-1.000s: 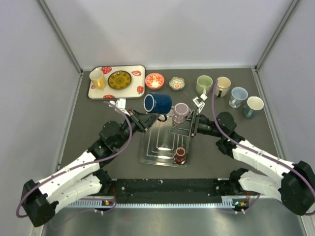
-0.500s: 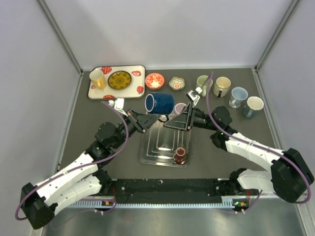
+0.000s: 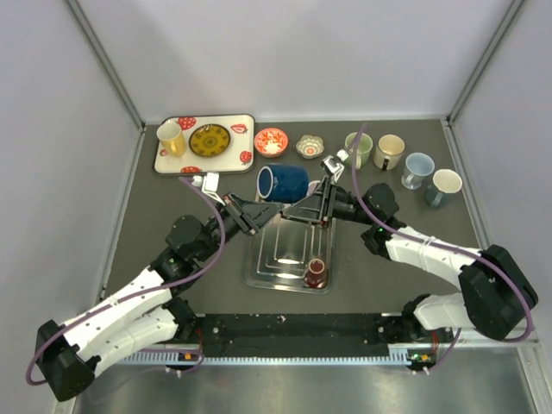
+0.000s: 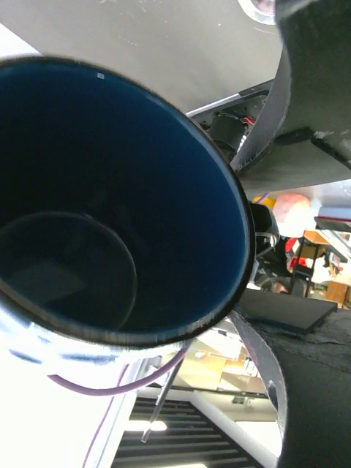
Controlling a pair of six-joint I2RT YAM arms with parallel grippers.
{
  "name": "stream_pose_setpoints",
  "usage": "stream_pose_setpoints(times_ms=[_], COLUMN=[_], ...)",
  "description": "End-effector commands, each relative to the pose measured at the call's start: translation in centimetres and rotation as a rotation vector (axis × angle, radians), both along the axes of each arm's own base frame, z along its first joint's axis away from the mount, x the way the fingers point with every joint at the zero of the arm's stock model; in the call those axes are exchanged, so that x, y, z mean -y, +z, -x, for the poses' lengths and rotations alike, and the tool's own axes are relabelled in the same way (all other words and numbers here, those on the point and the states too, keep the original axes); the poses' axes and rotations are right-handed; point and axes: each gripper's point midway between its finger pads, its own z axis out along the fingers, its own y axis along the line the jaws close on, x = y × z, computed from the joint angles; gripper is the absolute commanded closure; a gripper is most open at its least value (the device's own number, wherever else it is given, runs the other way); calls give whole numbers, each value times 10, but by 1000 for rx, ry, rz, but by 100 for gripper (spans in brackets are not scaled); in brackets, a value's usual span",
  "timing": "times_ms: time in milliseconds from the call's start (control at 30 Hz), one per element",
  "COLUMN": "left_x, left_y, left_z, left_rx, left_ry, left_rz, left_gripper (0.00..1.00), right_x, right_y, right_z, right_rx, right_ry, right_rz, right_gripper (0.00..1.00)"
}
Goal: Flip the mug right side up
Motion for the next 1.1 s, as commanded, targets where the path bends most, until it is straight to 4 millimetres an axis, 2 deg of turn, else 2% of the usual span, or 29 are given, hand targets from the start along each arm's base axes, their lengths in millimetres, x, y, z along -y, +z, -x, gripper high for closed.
stream_pose_setpoints(times_ms=[0,33,133,267,300,333,400,567,667,700,833,900,967,1000,1067], left_x=[-9,-8,-6,-3,-3,-3,-3,-4,-7,-8,-14,-17,-18,-18,-21], left_y=[69,69,66,62,61,61,59,49,44,44,39,37,35,33,29], left_z=[21,22,25,27,27,28,28,27,25,24,19,15,14,14,9], left_rx=[161,160,155,149,146,148,144,123,113,111,98,94,89,85,73], left_ry=[-36,-43,-55,-73,-75,-76,-76,-65,-48,-41,7,30,39,39,72], left_rz=[172,172,172,170,169,169,166,145,138,138,141,141,141,137,136], left_gripper=[100,100,100,100,100,100,100,100,100,100,86,84,82,81,78], right_x=[-4,-3,-4,-4,-3,-4,-2,0,1,-1,1,4,5,8,10], right_y=[39,42,48,59,62,61,68,66,65,58,49,50,40,43,32], right_z=[-2,-3,-5,-3,-3,-4,-1,-2,-1,-4,-4,-4,-6,-4,-6], right_rx=[97,104,107,126,115,111,124,126,157,135,163,199,197,208,204], right_ry=[-1,-3,-6,16,24,30,46,41,9,-2,-47,-78,-93,-108,-128], right_rz=[-99,-112,-143,-196,-209,-213,-250,-256,-210,-169,-66,-44,4,5,58], right_gripper=[53,61,74,81,86,95,100,100,100,100,100,100,100,100,100])
